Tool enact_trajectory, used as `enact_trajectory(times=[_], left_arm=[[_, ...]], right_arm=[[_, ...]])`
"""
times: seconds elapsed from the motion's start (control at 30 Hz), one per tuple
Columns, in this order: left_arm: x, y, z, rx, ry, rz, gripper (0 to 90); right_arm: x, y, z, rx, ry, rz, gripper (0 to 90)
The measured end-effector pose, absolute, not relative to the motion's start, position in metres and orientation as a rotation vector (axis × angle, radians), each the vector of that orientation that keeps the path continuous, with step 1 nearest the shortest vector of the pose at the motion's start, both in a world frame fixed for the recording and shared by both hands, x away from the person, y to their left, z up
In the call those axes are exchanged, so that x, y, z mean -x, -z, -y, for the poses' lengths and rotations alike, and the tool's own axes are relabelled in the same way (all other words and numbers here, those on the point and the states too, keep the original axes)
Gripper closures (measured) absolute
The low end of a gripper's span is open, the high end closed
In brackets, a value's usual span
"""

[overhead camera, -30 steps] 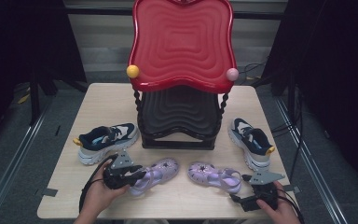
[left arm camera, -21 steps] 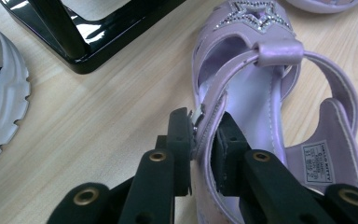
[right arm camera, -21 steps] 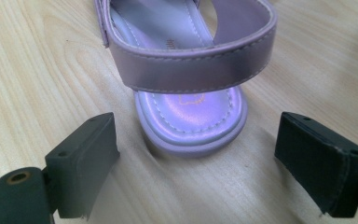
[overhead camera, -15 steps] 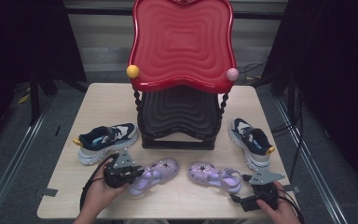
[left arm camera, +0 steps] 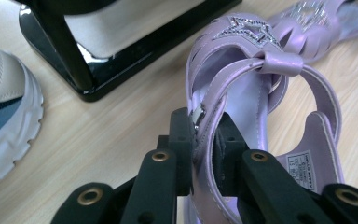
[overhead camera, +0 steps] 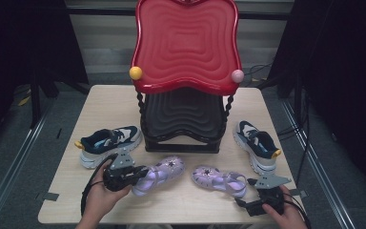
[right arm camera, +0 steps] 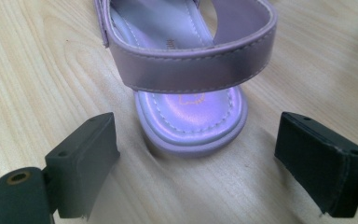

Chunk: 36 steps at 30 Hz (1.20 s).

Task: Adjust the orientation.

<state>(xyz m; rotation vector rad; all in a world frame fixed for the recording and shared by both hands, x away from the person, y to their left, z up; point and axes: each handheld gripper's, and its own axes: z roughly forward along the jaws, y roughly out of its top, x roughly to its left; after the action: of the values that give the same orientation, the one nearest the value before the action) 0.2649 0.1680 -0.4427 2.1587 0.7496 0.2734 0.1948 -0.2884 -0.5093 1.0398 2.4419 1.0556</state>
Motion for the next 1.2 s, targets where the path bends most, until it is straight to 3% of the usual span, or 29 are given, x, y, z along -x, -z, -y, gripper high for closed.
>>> enact_trajectory(times=[1.2], left_arm=[[-0.289,0.389,-0.125,-1.985,-0.371,-0.931,80.6]], right_arm=[[-0.194,0.509,0.288,-1.042,-1.055,-2.441,12.2]])
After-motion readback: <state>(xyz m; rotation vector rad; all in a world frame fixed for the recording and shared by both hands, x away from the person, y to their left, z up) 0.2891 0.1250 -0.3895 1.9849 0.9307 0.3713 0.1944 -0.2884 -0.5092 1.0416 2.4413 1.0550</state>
